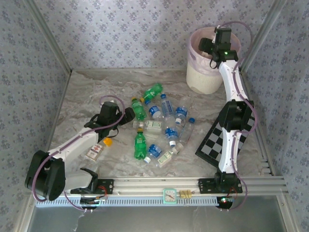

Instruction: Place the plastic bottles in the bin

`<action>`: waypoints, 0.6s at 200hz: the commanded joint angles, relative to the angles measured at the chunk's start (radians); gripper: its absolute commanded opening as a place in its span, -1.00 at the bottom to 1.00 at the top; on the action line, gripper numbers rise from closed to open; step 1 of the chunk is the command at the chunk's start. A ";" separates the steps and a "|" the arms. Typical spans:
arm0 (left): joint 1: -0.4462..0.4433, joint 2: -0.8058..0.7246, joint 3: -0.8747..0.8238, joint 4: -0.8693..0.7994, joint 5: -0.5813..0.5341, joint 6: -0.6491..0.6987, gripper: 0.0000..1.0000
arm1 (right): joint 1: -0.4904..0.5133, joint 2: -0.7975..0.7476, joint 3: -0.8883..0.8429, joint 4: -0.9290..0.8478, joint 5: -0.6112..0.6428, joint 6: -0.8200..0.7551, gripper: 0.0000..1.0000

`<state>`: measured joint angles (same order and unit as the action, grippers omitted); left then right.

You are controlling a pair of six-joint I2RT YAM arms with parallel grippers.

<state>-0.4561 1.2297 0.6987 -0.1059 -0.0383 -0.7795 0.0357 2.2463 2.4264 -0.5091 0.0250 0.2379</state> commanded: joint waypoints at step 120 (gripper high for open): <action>-0.022 -0.009 0.031 0.022 0.053 0.067 0.98 | 0.128 -0.386 -0.292 0.060 0.018 -0.072 1.00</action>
<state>-0.4587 1.2297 0.6987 -0.1017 -0.0067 -0.7601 0.1089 1.9896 2.2513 -0.5049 0.0307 0.1928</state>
